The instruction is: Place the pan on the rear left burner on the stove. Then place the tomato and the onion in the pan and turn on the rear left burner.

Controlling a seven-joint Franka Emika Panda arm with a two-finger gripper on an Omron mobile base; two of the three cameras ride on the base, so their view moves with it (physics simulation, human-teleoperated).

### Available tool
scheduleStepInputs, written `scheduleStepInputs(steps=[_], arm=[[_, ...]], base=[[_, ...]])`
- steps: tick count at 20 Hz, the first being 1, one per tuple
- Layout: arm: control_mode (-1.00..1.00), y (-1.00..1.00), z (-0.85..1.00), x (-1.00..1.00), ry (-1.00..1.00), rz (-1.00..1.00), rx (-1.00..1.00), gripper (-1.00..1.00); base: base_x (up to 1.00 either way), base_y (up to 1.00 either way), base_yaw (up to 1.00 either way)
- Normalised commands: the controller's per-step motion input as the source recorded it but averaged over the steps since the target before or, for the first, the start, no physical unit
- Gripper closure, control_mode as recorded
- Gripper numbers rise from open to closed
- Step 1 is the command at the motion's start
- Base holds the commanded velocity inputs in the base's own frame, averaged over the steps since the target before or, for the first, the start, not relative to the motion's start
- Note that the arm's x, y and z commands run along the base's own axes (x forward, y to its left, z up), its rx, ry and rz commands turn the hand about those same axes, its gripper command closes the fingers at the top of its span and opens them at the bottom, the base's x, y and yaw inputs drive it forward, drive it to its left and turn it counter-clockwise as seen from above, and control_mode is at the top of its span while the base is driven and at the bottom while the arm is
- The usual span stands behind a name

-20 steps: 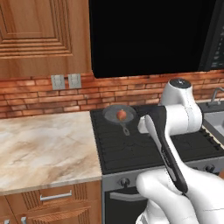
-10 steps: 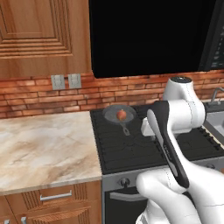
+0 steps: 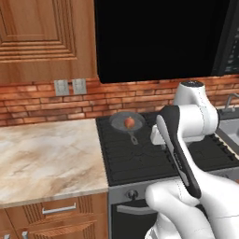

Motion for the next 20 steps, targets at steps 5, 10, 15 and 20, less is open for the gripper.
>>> scheduleStepInputs(steps=[5, 10, 15, 20], arm=[[1.00, 0.00, 0.00, 0.00, 0.00, 0.00, 0.00, -1.00], [1.00, 0.00, 0.00, 0.00, 0.00, 0.00, 0.00, -1.00], [1.00, 0.00, 0.00, 0.00, 0.00, 0.00, 0.00, -1.00], [1.00, 0.00, 0.00, 0.00, 0.00, 0.00, 0.00, -1.00]], base=[[-0.11, -0.91, 0.00], [-0.04, -1.00, 0.00], [-0.02, -1.00, 0.00], [0.00, -1.00, 0.00]])
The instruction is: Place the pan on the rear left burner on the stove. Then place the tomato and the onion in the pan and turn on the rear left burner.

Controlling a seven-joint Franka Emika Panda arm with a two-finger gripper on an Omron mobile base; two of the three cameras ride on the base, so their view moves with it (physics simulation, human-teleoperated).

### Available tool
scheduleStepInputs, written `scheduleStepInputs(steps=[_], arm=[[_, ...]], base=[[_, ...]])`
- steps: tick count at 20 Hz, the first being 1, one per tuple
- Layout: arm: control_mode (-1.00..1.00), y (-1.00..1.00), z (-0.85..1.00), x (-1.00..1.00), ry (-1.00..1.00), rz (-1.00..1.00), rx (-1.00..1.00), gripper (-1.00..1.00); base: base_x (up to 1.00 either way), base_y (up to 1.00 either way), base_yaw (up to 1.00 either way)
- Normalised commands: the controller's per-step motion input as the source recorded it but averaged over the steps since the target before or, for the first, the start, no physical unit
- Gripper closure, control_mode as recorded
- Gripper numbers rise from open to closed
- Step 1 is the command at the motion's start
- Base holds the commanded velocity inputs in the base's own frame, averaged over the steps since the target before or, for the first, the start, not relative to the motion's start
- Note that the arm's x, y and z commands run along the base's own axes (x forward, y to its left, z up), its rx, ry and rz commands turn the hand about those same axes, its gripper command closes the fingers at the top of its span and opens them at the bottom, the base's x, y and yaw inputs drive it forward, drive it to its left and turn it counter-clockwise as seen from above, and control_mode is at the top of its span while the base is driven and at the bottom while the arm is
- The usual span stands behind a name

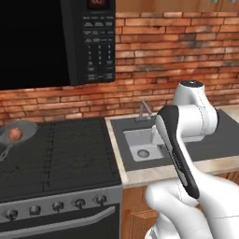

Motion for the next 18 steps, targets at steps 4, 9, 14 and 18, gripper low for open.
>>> scheduleStepInputs(steps=[4, 9, 14, 18], arm=[[1.00, 0.00, 0.00, 0.00, 0.00, 0.00, 0.00, -1.00], [1.00, 0.00, 0.00, 0.00, 0.00, 0.00, 0.00, -1.00], [1.00, 0.00, 0.00, 0.00, 0.00, 0.00, 0.00, -1.00], [1.00, 0.00, 0.00, 0.00, 0.00, 0.00, 0.00, -1.00]], base=[[0.00, -1.00, 0.00], [0.00, -0.99, 0.00], [0.00, -0.89, 0.00], [0.00, -0.77, 0.00]])
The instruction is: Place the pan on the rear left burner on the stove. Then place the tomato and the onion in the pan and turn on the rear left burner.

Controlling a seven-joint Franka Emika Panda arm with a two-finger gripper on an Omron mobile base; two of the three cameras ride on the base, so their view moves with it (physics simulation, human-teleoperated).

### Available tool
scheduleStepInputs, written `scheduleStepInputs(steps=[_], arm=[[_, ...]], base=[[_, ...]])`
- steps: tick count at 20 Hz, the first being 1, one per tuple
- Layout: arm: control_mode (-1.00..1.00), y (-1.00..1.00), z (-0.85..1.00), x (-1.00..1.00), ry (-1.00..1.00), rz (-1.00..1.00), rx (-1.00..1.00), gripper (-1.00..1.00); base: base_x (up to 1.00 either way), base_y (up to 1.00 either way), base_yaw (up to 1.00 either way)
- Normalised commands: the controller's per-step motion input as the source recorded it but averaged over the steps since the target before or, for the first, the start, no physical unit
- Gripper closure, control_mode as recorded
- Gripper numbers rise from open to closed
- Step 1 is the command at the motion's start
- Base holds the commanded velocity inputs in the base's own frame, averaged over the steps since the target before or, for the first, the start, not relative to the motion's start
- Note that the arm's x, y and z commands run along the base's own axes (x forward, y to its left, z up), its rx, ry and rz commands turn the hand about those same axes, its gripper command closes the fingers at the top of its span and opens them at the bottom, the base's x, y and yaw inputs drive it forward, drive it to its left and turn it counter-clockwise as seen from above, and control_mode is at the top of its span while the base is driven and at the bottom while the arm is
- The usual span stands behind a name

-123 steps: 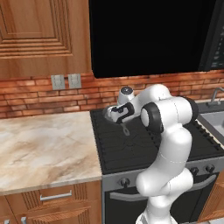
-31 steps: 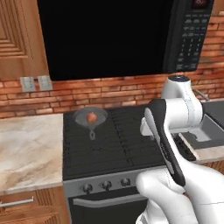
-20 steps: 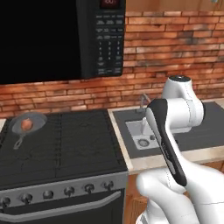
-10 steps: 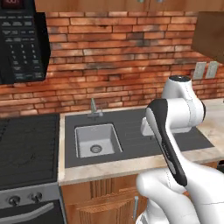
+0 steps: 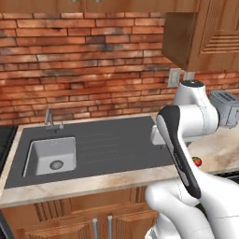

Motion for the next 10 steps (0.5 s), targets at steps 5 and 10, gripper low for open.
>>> scheduleStepInputs(steps=[5, 10], arm=[[1.00, 0.00, 0.00, 0.00, 0.00, 0.00, 0.00, -1.00], [1.00, 0.00, 0.00, 0.00, 0.00, 0.00, 0.00, -1.00]], base=[[0.00, -0.54, 0.00], [0.01, -0.41, 0.00]])
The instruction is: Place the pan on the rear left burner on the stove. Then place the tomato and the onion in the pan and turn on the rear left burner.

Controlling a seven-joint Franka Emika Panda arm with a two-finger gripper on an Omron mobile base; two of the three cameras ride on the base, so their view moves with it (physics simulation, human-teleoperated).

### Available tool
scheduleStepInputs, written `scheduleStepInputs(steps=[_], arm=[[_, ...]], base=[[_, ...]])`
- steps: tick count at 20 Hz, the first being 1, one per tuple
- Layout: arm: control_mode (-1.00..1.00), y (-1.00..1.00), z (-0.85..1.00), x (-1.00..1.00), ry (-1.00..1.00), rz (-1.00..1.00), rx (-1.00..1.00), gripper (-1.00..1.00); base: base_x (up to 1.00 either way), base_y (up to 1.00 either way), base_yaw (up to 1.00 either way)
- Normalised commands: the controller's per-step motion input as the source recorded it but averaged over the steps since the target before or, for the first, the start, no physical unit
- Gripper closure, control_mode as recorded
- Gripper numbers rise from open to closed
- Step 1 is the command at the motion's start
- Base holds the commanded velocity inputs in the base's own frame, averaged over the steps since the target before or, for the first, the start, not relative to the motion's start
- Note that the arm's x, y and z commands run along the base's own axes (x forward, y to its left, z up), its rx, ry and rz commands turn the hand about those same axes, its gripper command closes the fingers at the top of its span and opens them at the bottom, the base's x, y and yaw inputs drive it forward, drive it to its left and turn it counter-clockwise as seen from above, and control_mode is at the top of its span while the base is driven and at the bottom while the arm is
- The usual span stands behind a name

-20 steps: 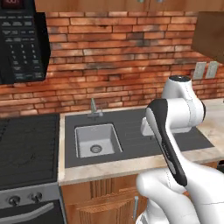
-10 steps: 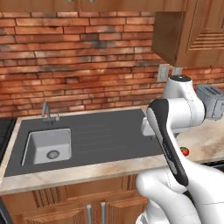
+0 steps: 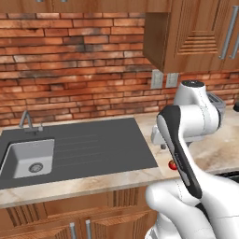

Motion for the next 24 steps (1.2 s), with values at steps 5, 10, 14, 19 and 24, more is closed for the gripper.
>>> scheduleStepInputs(steps=[5, 10, 14, 19, 24], arm=[[-1.00, -0.49, 0.00, 0.21, 0.00, 0.00, 0.04, -1.00], [-1.00, -0.72, -0.13, 0.29, 0.00, 0.00, 0.06, -1.00], [-1.00, -0.48, -0.27, 0.14, 0.00, 0.00, 0.02, -1.00], [-1.00, -0.26, -0.44, 0.00, 0.00, 0.00, 0.00, -1.00], [-1.00, -0.14, -0.52, 0.16, 0.00, 0.00, 0.00, -1.00]], base=[[0.00, 0.00, 0.00], [0.00, 0.00, 0.00], [0.00, 0.00, 0.00], [0.00, 0.00, 0.00], [0.00, 0.00, 0.00]])
